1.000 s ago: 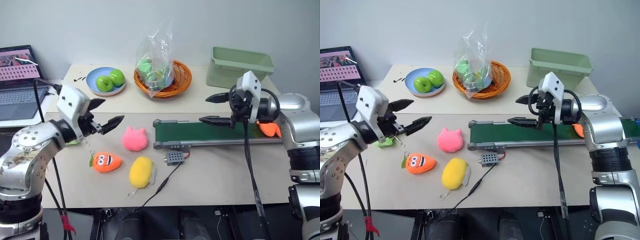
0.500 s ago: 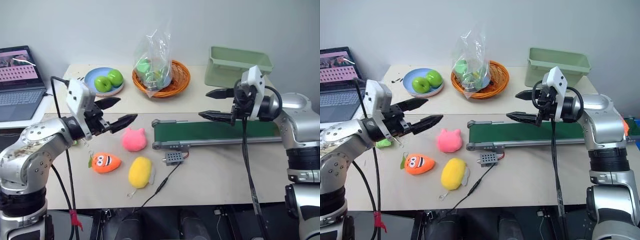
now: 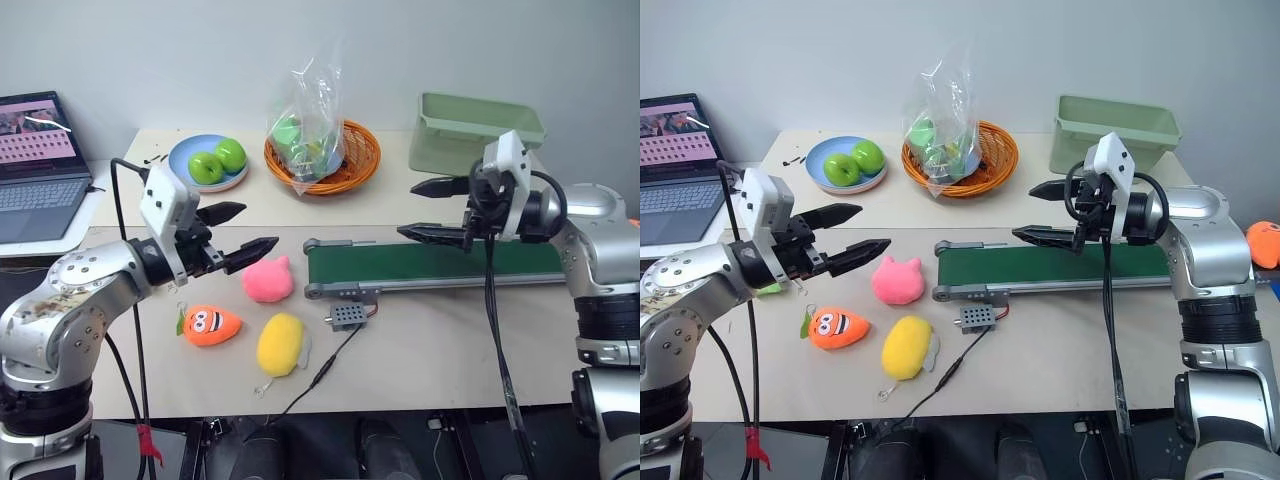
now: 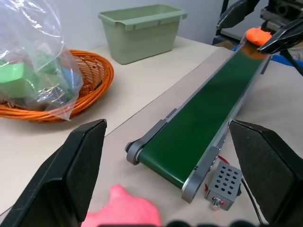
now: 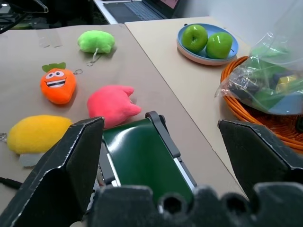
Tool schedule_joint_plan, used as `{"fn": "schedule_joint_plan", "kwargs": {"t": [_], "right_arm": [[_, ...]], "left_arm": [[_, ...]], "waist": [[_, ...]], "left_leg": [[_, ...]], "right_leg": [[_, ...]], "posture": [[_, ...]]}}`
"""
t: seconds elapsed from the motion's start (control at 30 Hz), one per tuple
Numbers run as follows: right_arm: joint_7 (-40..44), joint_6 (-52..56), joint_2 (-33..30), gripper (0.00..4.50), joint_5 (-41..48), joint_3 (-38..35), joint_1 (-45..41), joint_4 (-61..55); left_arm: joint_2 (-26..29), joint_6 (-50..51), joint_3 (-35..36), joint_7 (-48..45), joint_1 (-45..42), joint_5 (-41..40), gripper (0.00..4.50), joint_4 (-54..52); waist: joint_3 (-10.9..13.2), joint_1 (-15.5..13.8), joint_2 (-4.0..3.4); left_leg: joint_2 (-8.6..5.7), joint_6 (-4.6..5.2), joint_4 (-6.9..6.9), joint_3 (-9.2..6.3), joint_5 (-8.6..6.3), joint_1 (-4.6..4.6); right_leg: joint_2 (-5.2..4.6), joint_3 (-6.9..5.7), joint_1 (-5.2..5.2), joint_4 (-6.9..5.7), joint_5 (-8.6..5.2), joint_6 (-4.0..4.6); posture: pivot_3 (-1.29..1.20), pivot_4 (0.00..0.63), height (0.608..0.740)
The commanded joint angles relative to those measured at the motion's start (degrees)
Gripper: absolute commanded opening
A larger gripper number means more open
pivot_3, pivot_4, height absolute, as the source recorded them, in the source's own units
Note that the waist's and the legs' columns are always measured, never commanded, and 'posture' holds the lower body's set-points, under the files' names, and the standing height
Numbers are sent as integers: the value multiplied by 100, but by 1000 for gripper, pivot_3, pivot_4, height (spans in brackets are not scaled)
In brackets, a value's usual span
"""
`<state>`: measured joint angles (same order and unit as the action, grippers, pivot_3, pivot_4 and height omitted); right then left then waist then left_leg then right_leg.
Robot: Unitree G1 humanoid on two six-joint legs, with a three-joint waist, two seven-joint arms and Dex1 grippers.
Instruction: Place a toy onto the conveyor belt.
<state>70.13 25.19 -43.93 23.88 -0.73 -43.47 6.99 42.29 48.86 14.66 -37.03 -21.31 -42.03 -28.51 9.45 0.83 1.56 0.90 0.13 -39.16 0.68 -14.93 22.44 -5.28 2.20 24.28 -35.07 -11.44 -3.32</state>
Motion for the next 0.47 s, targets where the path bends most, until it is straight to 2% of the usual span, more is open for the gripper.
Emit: {"fn": "schedule_joint_plan", "kwargs": {"t": [0.03,0.47], "right_arm": [[51,-55,-89,4500,86,-178,-78,-85],[47,-89,-18,4500,51,-149,-82,-30]], "left_arm": [[92,-152,187,34,-23,-12,4384,-115],[242,-127,138,-36,42,-89,4384,-119]], "waist": [[0,-1,0],[0,4,0]], "left_leg": [[0,0,0,0,0,0],[0,0,0,0,0,0]], "right_leg": [[0,0,0,0,0,0],[0,0,0,0,0,0]], "posture": [[0,150,740],[0,150,740]]}}
